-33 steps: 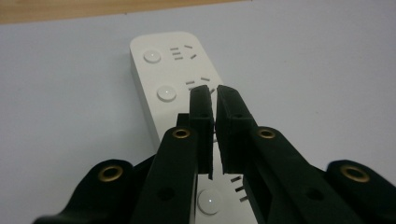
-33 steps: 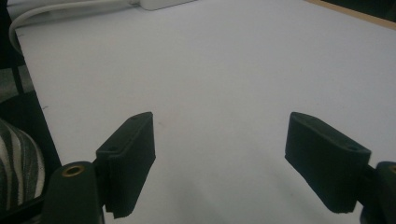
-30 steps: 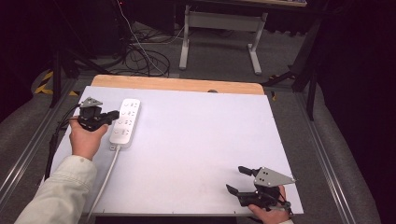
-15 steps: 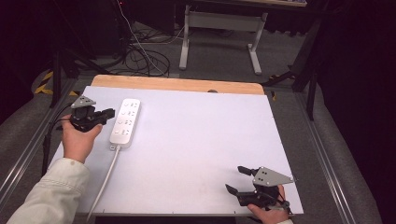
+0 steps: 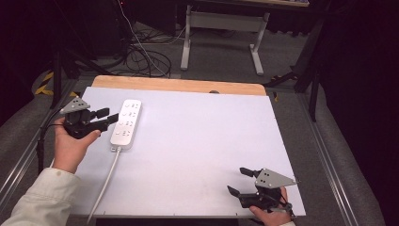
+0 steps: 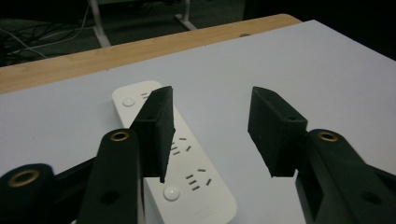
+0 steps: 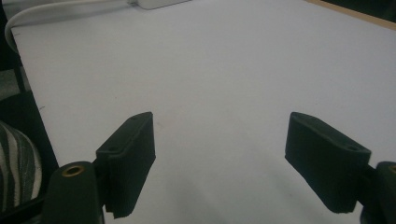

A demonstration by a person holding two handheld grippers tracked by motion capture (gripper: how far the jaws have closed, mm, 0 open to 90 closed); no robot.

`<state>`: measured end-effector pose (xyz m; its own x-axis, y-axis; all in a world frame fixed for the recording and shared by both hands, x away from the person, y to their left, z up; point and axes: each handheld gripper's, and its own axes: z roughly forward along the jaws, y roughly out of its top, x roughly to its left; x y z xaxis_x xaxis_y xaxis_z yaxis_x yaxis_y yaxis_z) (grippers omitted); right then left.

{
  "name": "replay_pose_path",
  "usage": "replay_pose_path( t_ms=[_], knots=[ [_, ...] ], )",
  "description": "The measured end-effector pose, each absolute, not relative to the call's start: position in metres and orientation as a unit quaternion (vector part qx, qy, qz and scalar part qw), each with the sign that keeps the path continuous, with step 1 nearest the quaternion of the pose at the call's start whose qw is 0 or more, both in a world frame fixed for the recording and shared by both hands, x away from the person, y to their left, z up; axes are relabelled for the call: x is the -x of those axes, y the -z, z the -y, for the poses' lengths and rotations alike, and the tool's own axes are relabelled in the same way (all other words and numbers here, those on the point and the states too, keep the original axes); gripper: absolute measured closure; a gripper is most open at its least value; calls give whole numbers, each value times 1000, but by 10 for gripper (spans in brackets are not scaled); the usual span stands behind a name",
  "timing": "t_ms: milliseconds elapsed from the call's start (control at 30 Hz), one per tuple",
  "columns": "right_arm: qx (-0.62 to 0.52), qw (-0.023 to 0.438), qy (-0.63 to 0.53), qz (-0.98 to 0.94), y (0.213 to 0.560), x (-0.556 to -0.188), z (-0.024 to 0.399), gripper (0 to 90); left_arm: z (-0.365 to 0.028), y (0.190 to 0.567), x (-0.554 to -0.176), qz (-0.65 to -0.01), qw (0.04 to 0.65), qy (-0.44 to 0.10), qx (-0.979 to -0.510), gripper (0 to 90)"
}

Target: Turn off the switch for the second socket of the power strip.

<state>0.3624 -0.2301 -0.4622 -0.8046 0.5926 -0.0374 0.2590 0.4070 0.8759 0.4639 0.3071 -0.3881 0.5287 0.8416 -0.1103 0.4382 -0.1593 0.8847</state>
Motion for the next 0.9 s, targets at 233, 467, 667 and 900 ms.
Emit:
replay_pose_path(
  t_ms=[233, 467, 667, 900],
  knots=[
    [-261, 175, -479, -819, 462, -362, 230, 246, -299, 376, -435, -400, 479, -227, -748, 396],
    [-261, 175, -480, -819, 462, -362, 230, 246, -293, 372, -404, -369, 490, -228, -756, 334],
    [-262, 177, -479, -819, 462, -362, 230, 246, -294, 383, -386, -354, 497, -222, -760, 307],
    [-264, 177, -479, -818, 462, -362, 230, 246, -294, 392, -361, -334, 514, -204, -763, 270]
  ],
)
